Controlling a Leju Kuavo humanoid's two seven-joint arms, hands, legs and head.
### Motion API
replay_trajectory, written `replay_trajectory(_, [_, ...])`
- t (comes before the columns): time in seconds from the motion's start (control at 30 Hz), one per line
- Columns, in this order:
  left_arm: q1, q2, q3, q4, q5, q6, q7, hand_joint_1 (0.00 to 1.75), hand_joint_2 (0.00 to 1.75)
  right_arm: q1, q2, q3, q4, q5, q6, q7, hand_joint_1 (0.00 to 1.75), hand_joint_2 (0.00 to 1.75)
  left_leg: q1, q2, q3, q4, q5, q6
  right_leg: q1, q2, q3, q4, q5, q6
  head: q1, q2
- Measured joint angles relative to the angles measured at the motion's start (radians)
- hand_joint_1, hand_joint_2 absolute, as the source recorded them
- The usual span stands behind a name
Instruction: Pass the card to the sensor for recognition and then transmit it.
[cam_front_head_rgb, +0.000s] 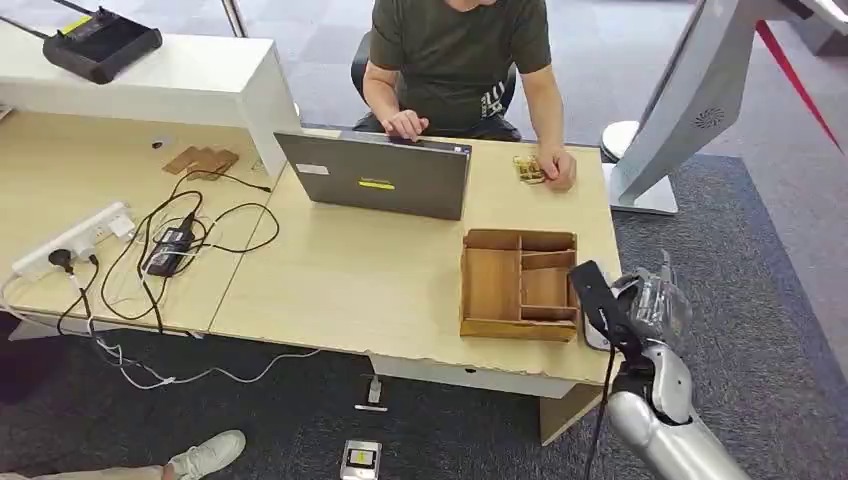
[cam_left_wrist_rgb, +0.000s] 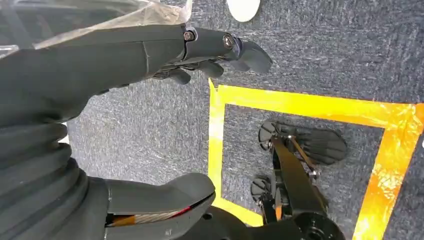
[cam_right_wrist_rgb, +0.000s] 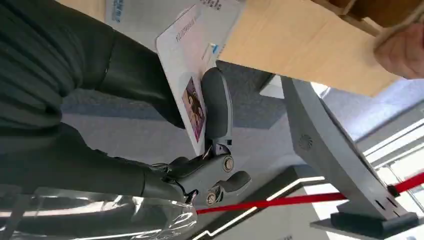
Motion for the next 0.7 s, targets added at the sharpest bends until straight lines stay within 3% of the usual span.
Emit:
replay_trajectory(0.17, [0.004, 0.002, 0.000, 0.000, 0.016, 0.001, -0.002, 0.00, 1.75, 0.018, -0.016, 0.005, 0.015, -0.090, 0.005, 0.008, 1.75, 1.75, 0.000, 0.000, 0.000, 0.000, 0.000, 0.000, 0.000, 0.000, 0.000, 0.000, 0.000, 0.000, 0.000, 0.000])
replay_trajectory(0.33, [0.004, 0.002, -0.002, 0.000, 0.025, 0.001, -0.002, 0.00, 1.75, 0.031, -0.018, 0.015, 0.044, -0.181, 0.152, 0.008, 1.75, 1.75, 0.000, 0.000, 0.000, 0.000, 0.000, 0.000, 0.000, 0.000, 0.000, 0.000, 0.000, 0.000, 0.000, 0.000])
replay_trajectory(0.7, [0.002, 0.004, -0.011, 0.000, 0.029, 0.001, 0.000, 0.00, 1.75, 0.032, -0.020, 0.031, 0.076, -0.230, 0.171, 0.008, 1.75, 1.75, 0.000, 0.001, 0.002, 0.000, 0.000, 0.000, 0.000, 0.000, 0.001, 0.000, 0.000, 0.000, 0.000, 0.000])
